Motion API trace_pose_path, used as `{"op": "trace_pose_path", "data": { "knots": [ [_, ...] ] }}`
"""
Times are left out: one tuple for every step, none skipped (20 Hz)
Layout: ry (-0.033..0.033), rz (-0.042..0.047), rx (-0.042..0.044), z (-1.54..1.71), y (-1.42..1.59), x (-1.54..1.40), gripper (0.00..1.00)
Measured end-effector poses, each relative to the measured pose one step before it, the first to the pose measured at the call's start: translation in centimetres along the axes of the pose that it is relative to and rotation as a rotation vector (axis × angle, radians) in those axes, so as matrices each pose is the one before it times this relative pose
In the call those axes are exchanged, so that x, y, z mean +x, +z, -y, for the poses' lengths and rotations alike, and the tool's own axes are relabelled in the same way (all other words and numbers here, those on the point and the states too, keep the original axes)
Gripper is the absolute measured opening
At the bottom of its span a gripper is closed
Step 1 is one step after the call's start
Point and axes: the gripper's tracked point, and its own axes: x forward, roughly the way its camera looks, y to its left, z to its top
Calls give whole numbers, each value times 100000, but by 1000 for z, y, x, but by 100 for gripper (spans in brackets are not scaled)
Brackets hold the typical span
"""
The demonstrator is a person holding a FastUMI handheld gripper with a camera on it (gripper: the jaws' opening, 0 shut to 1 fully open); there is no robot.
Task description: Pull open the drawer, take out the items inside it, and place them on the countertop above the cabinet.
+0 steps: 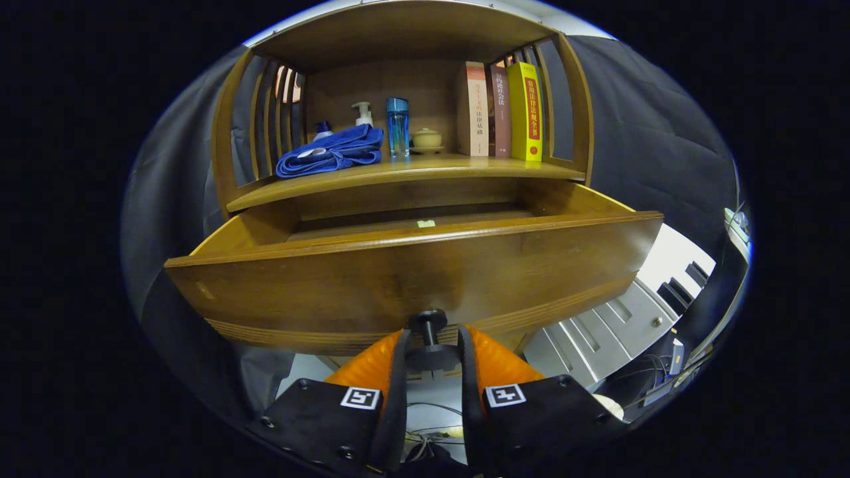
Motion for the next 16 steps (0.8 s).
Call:
{"op": "trace_pose_path", "data": {
  "knots": [
    [139, -284, -47, 6, -154, -239, 44],
    [87, -212, -64, 64, -180, -389, 44],
    [-23, 142, -68, 70, -168, -493, 44],
    [-61, -316, 9, 148, -274, -468, 44],
    [-149, 110, 303, 199, -209, -420, 44],
    [-110, -389, 241, 207, -260, -474, 44],
    [-4, -317, 357, 214, -261, -523, 44],
    [90, -449, 183, 9, -292, -460, 44],
    [9, -164, -44, 181, -190, -449, 44],
    [-247, -19, -23, 174, -246, -458, 44],
    [-29, 34, 9, 46, -227, -306, 44],
    [-239, -289, 68, 70, -208, -282, 44],
    [-79, 19, 11, 115, -177, -282, 44],
    [-30, 37, 186, 11, -133, -214, 44],
    [-84, 118, 38, 71, -51, -131, 44],
    [-162, 248, -121, 41, 6, -38, 44]
  ]
}}
